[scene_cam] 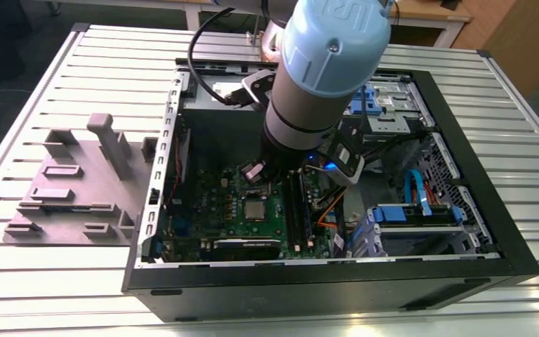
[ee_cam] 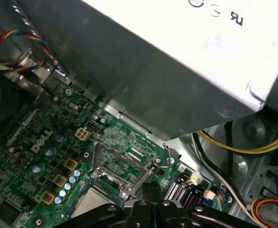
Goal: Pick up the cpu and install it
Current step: 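Close the cpu cover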
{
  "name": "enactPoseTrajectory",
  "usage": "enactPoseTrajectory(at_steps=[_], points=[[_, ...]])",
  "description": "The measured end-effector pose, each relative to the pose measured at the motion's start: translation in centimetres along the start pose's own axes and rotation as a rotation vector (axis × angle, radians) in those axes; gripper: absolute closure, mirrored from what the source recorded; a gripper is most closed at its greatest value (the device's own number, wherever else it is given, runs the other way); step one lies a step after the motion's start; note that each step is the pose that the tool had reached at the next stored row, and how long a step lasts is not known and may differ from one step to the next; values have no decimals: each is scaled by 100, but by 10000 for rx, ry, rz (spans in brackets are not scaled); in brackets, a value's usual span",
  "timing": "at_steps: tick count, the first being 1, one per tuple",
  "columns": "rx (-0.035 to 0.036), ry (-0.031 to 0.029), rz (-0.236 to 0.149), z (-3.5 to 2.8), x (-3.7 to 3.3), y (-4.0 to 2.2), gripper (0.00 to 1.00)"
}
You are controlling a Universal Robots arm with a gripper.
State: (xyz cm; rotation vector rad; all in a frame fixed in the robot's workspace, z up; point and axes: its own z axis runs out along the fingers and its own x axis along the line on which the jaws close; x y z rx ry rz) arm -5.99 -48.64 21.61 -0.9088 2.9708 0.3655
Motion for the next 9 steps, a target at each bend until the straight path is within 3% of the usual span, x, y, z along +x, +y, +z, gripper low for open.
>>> enactPoseTrajectory(at_steps=[9], points=[[-10, 27, -118, 0, 0, 0, 90]])
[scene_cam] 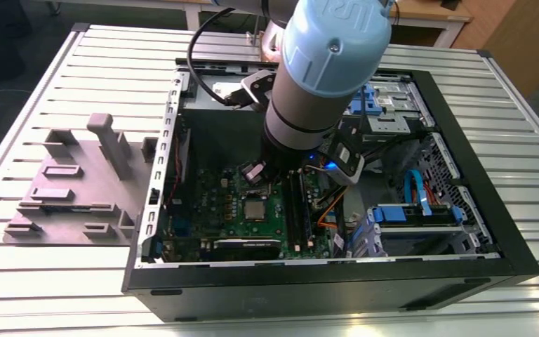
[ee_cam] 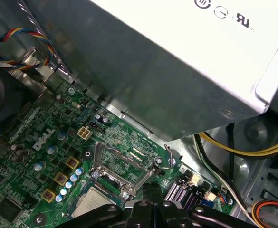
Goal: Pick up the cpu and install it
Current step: 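Close the cpu cover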
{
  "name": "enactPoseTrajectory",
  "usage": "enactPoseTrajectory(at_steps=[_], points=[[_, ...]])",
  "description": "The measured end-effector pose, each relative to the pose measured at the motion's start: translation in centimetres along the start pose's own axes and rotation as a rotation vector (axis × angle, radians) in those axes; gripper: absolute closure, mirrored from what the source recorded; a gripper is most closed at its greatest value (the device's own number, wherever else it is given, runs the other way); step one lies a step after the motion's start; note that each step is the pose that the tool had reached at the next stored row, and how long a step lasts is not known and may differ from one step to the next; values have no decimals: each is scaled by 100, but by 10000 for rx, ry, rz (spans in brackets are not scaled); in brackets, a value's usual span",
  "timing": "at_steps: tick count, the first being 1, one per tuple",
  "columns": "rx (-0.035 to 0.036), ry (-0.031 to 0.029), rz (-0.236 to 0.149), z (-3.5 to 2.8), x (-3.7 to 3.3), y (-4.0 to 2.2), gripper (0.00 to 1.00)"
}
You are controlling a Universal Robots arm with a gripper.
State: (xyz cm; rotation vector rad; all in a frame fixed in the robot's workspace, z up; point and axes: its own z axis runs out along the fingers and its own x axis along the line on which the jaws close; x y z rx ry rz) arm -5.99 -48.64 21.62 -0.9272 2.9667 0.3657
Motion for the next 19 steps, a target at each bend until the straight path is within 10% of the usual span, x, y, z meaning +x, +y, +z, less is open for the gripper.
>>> enactPoseTrajectory(at_steps=[19], points=[[-23, 65, -287, 0, 0, 0, 90]])
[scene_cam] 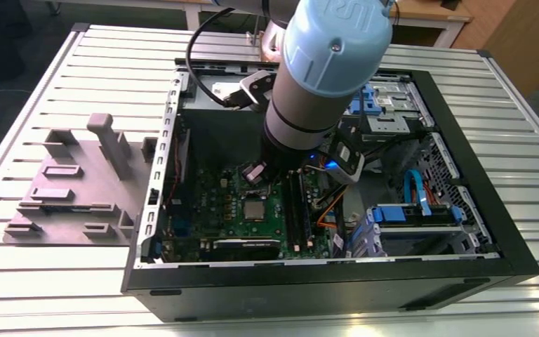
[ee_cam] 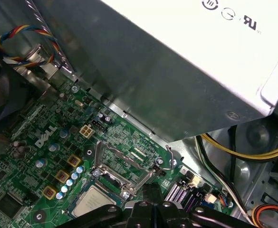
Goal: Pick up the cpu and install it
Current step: 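Close the cpu cover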
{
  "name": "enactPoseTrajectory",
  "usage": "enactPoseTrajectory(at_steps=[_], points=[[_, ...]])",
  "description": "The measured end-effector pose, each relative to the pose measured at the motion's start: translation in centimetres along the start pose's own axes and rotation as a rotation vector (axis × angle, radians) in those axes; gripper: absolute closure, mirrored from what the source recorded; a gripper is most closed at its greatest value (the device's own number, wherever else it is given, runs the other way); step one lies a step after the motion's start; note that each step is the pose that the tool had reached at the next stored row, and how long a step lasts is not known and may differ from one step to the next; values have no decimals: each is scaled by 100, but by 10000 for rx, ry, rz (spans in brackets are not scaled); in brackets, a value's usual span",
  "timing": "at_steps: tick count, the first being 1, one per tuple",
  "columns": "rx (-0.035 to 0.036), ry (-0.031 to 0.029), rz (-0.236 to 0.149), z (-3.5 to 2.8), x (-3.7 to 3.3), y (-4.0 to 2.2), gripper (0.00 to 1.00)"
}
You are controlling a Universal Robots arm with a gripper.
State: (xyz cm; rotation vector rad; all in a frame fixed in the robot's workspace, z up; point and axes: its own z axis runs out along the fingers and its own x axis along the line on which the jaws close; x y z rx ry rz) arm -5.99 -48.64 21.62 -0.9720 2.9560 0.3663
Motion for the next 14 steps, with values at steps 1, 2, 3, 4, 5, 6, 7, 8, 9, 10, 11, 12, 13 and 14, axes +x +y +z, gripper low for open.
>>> enactPoseTrajectory(at_steps=[1, 2, 3, 4, 5, 6, 7, 8, 9, 10, 11, 12, 13, 14], points=[[0, 0, -2, 0, 0, 0, 90], [-1, 0, -4, 0, 0, 0, 90], [-1, 3, -10, 0, -1, -1, 90], [-5, 8, -34, 0, -5, -4, 90], [-8, 14, -67, 0, -11, -8, 90], [-9, 20, -92, -1, -17, -13, 90], [-10, 26, -116, -2, -23, -17, 90], [-12, 34, -147, -2, -27, -20, 90], [-16, 41, -185, -2, -30, -22, 90], [-20, 51, -233, -2, -31, -22, 90], [-26, 68, -312, -2, -31, -22, 90], [-34, 88, -402, -2, -32, -23, 90], [-42, 110, -501, -2, -32, -23, 90], [-49, 131, -593, -2, -32, -23, 90]])
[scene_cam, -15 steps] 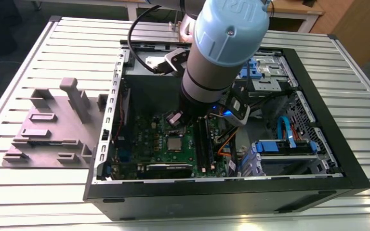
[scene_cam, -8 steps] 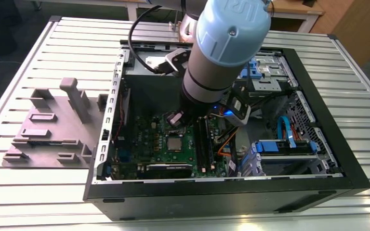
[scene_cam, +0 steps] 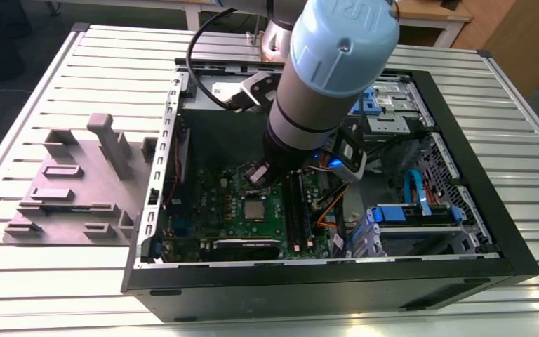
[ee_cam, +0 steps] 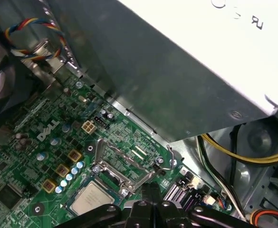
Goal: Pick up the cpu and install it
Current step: 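Close the cpu cover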
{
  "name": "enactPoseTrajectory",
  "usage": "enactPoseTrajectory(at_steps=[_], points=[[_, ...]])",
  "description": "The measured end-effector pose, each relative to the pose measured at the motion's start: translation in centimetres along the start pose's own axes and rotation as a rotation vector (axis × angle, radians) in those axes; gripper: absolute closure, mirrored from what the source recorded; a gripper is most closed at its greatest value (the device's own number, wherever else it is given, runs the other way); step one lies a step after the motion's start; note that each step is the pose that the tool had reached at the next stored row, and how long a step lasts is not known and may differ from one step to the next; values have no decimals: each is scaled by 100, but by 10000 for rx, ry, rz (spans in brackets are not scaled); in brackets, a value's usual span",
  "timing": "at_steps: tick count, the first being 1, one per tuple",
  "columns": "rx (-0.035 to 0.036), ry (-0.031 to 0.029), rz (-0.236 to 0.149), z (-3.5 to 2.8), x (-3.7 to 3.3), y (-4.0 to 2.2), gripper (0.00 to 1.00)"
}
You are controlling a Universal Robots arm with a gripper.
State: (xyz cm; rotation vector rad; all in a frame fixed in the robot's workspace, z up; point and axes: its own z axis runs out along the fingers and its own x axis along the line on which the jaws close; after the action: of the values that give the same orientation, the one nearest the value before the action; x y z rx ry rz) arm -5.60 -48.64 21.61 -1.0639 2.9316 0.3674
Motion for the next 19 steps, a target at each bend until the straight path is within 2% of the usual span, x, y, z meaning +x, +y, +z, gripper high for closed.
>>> enactPoseTrajectory(at_steps=[8, 14, 15, 19], points=[[-15, 36, -165, 0, -1, 0, 90], [-80, 218, -970, 0, 0, 0, 90], [-85, 234, -1036, -1, 1, 0, 90], [-87, 237, -1054, 0, 0, 0, 90]])
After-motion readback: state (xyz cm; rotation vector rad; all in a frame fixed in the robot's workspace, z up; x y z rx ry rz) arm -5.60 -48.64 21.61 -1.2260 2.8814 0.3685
